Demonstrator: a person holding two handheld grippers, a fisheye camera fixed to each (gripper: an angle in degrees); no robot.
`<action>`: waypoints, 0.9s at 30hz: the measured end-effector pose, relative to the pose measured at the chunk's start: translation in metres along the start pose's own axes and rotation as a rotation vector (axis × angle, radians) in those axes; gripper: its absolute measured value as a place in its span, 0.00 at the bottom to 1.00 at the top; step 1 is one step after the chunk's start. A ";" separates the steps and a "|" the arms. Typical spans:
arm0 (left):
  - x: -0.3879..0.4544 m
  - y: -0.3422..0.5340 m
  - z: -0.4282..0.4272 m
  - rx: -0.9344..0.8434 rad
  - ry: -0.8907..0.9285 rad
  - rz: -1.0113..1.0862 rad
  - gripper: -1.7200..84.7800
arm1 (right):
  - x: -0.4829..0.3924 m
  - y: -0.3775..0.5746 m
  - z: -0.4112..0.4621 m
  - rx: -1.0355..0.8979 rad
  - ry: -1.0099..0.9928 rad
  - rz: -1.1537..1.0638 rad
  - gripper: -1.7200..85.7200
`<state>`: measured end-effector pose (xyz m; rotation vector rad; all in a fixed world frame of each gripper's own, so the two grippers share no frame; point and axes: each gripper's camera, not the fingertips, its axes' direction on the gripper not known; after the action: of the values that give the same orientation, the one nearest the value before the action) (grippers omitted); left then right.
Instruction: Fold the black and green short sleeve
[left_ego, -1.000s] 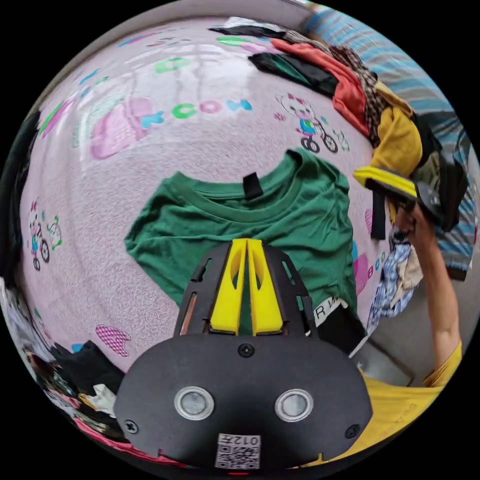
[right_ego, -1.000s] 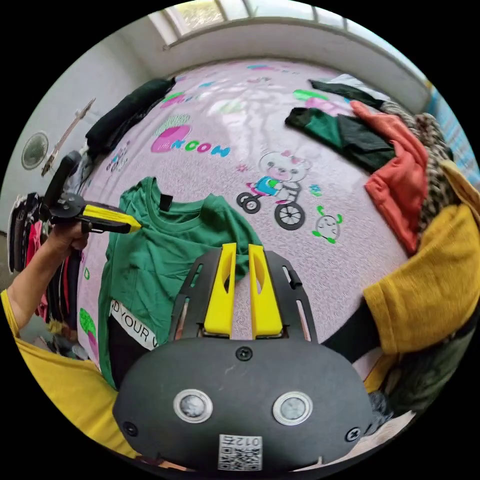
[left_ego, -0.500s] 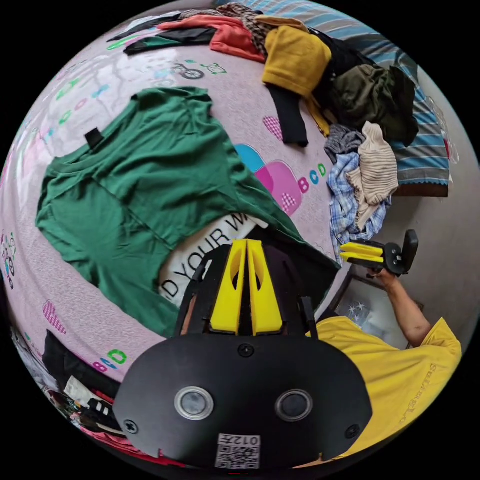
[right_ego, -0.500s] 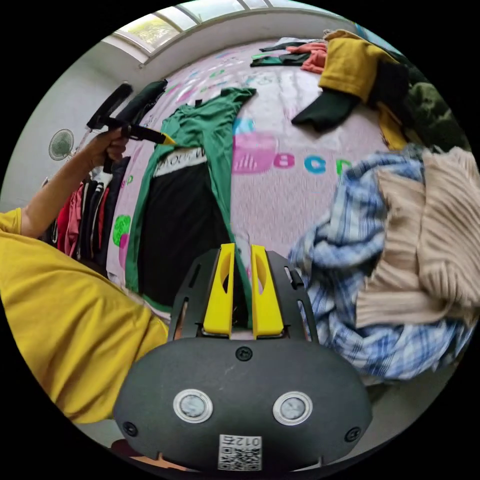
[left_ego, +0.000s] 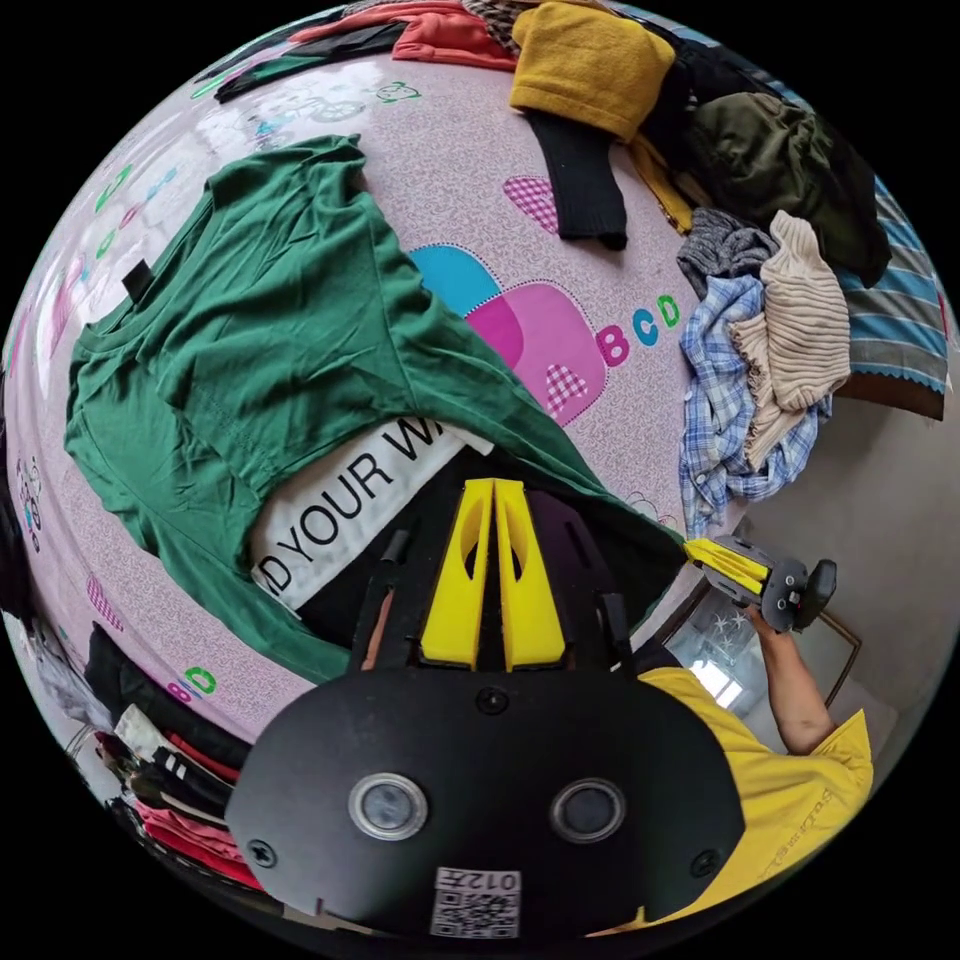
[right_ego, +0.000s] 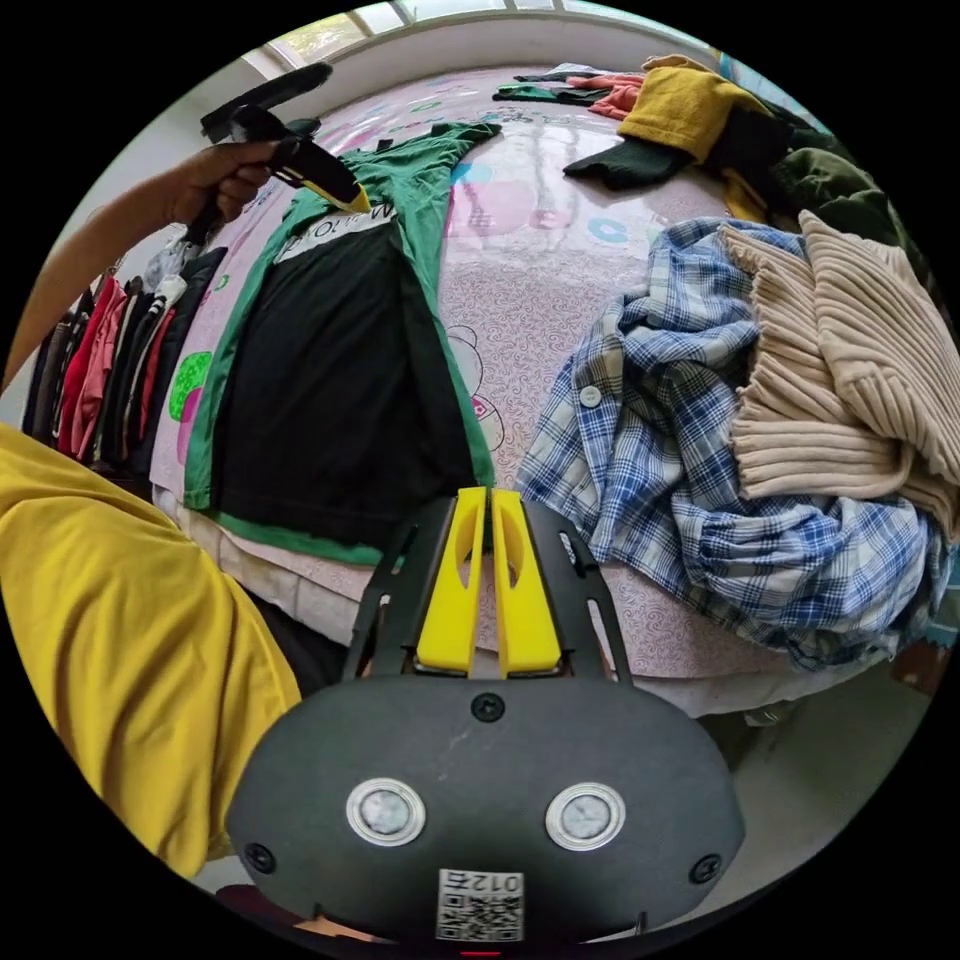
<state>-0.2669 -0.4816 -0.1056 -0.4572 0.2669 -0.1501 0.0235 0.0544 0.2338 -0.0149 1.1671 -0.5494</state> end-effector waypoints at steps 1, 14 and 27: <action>-0.006 -0.002 0.000 0.002 0.000 -0.035 0.02 | -0.007 0.009 -0.008 0.037 -0.013 0.003 0.04; -0.072 -0.020 0.032 0.013 0.254 -0.364 0.04 | -0.144 0.086 -0.030 0.053 -0.096 -0.398 0.03; -0.096 -0.003 0.047 0.107 0.344 -0.411 0.03 | -0.237 0.131 0.064 -0.225 0.138 -0.744 0.03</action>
<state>-0.3454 -0.4455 -0.0426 -0.3739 0.4973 -0.6456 0.0665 0.2503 0.4272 -0.6331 1.3437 -1.0794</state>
